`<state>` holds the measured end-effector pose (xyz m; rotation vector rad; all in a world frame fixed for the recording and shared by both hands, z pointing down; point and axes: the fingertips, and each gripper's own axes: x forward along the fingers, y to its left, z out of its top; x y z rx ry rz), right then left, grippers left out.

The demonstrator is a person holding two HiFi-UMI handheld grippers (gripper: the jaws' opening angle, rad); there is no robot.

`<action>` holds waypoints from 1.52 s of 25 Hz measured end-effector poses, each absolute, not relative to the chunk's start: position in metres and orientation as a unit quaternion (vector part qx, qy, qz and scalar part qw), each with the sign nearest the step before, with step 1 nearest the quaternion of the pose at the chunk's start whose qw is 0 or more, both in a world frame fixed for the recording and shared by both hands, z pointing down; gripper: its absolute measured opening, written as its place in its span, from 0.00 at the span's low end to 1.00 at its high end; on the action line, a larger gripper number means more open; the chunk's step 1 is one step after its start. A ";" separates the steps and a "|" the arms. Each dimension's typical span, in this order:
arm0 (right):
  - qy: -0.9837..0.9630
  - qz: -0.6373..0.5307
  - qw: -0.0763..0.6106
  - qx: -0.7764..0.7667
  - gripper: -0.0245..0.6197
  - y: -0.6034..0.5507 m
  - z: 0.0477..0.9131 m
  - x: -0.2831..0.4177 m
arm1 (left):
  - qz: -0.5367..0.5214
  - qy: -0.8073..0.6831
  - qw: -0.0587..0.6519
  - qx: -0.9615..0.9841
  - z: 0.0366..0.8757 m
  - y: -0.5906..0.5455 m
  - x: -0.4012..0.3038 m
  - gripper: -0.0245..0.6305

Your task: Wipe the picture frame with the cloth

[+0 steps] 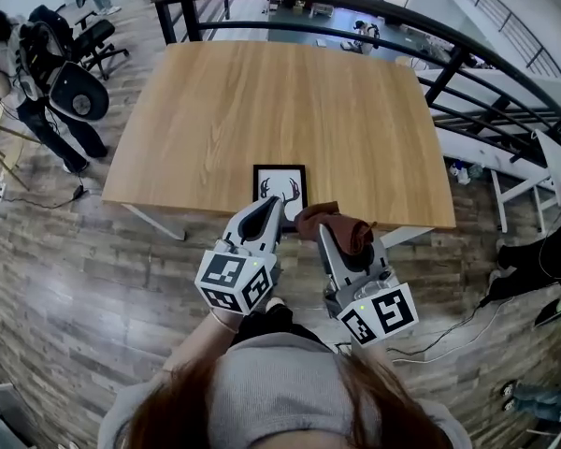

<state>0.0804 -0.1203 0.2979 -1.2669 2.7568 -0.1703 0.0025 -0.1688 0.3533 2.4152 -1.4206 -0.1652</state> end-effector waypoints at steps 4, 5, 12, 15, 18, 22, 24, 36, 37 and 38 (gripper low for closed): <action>0.908 -0.051 0.054 -0.412 0.19 -0.106 0.293 0.075 | -0.067 -0.493 0.164 0.852 0.347 -0.155 0.002 0.05; 0.908 -0.051 0.056 -0.411 0.19 -0.101 0.292 0.073 | -0.067 -0.491 0.161 0.853 0.346 -0.150 0.002 0.05; 0.902 -0.058 0.063 -0.422 0.19 -0.043 0.292 0.063 | -0.060 -0.501 0.167 0.847 0.349 -0.092 -0.020 0.05; 0.899 -0.062 0.059 -0.430 0.19 -0.010 0.293 0.058 | -0.056 -0.505 0.167 0.845 0.350 -0.059 -0.029 0.05; 0.896 -0.065 0.055 -0.437 0.19 0.023 0.295 0.050 | -0.051 -0.501 0.164 0.848 0.349 -0.027 -0.033 0.05; 0.891 -0.070 0.057 -0.444 0.19 0.064 0.301 0.041 | -0.050 -0.499 0.162 0.850 0.349 0.013 -0.037 0.05; 0.890 -0.068 0.057 -0.447 0.19 0.079 0.303 0.038 | -0.053 -0.502 0.159 0.849 0.348 0.026 -0.041 0.05; 0.899 -0.057 0.080 -0.426 0.19 0.114 0.273 0.059 | -0.075 -0.508 0.120 0.850 0.308 0.061 -0.013 0.05; 0.898 -0.053 0.078 -0.429 0.19 0.115 0.273 0.063 | -0.078 -0.510 0.122 0.848 0.307 0.061 -0.012 0.05; 0.898 -0.049 0.075 -0.431 0.19 0.116 0.273 0.066 | -0.079 -0.511 0.127 0.847 0.308 0.061 -0.010 0.05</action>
